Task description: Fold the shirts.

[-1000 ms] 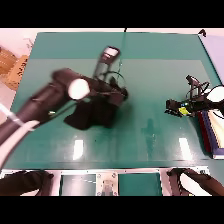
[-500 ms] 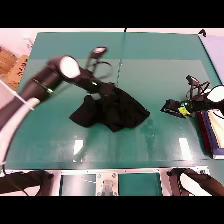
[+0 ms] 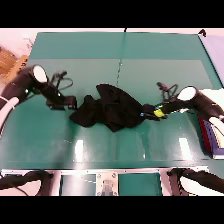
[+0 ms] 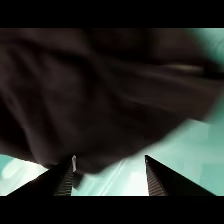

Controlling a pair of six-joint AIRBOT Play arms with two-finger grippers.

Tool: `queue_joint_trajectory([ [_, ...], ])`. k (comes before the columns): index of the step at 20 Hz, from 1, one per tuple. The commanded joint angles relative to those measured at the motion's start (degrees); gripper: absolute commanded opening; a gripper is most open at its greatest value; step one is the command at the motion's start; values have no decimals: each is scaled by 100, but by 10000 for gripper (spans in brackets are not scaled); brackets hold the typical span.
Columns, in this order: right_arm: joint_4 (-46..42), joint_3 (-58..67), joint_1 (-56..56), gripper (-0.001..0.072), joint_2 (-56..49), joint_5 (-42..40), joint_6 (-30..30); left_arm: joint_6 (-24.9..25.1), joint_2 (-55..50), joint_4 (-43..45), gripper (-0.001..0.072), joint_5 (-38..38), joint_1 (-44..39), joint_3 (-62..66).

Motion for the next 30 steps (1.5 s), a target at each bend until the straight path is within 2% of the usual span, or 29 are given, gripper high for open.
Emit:
queue_joint_trajectory([
  [1, 398, 74, 682, 505, -476, -496, -37, 7, 4, -490, 701, 581, 131, -1054],
  [4, 413, 240, 732, 494, -721, -595, -35, 216, 4, -1224, 700, 1388, 131, -1547],
  [5, 415, 280, 713, 462, -772, -595, -35, 271, 2, -1478, 700, 1679, 131, -1657],
  [8, 431, 310, 678, 90, -800, -592, -35, 498, -96, -2050, 699, 2282, 131, -1749],
  [9, 428, 310, 678, 18, -798, -590, -37, 498, -157, -2149, 699, 2444, 131, -1749],
  [10, 428, 310, 678, 18, -798, -588, -37, 498, -186, -2238, 690, 2575, 131, -1746],
  [11, 426, 313, 678, 17, -798, -586, -39, 501, -192, -2269, 445, 2680, 131, -1738],
  [12, 426, 326, 678, 17, -787, -566, -98, 503, -190, -2280, 134, 2686, 131, -1694],
  [13, 424, 380, 678, 17, -778, -494, -153, 549, -188, -2284, 23, 2669, 131, -1602],
  [16, 341, 750, 623, 16, -647, -142, -188, 850, -83, -2253, 22, 2365, 131, -1163],
  [19, 271, 1167, 348, 16, -332, 138, -184, 857, 214, -1867, 22, 2135, 131, -750],
  [23, -92, 1187, -96, 17, -160, 507, -179, 737, 369, -1056, 22, 1738, 131, -699],
  [27, -802, 1174, -693, 16, -127, 1067, 11, 280, 369, 326, 22, 841, 131, -699],
  [30, -756, 1165, -1123, 16, 153, 1169, 9, 295, 546, 496, 22, 564, 131, -649],
])
